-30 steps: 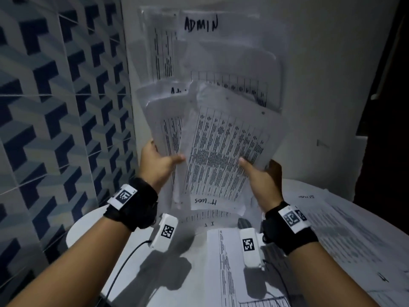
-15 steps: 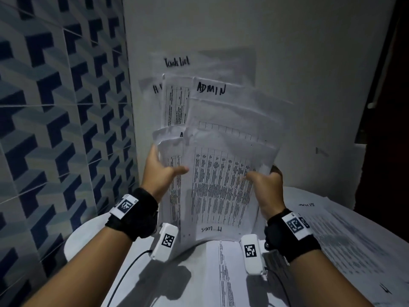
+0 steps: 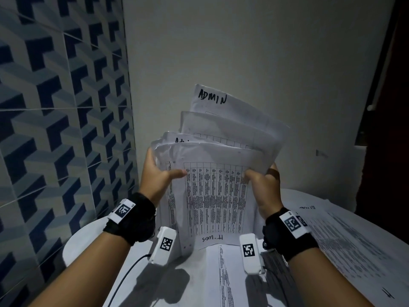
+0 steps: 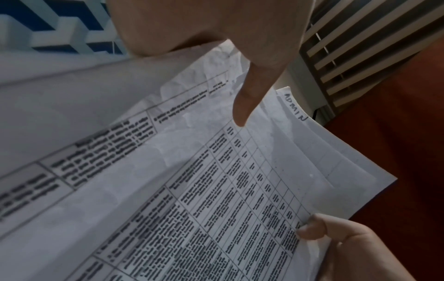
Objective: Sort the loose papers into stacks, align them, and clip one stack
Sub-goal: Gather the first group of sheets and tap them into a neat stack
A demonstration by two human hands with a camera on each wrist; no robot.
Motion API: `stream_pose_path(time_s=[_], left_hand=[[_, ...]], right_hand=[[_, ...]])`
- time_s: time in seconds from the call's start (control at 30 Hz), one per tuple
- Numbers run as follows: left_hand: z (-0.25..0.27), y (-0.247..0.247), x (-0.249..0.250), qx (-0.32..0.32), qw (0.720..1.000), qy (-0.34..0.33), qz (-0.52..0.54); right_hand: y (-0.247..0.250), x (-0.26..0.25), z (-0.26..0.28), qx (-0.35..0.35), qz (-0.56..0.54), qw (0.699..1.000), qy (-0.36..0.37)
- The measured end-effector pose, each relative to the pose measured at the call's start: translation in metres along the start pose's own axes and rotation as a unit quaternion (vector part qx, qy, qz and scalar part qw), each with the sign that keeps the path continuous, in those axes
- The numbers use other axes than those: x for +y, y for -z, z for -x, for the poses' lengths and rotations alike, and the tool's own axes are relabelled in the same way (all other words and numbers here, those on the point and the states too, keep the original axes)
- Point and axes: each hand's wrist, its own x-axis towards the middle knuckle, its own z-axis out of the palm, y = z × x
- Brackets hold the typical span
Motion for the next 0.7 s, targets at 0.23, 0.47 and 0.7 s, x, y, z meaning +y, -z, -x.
stream_pose_path(time_s=[0.23, 0.47, 0.7], left_hand=[[-0.002, 0.024, -0.013, -0.007, 0.999, 0.019, 0.037], [-0.004, 0.023, -0.017, -0.016, 0.999, 0.011, 0.035], [-0.009, 0.014, -0.003, 0.014, 0.999, -0.006, 0.044]], right_hand=[[-0.008, -0.006, -0.004, -0.019, -0.038, 0.998, 0.036], [-0.015, -0.007, -0.01, -0.058, -0.029, 0.998, 0.009], [-0.017, -0.013, -0.016, -0.057, -0.017, 0.997, 0.038]])
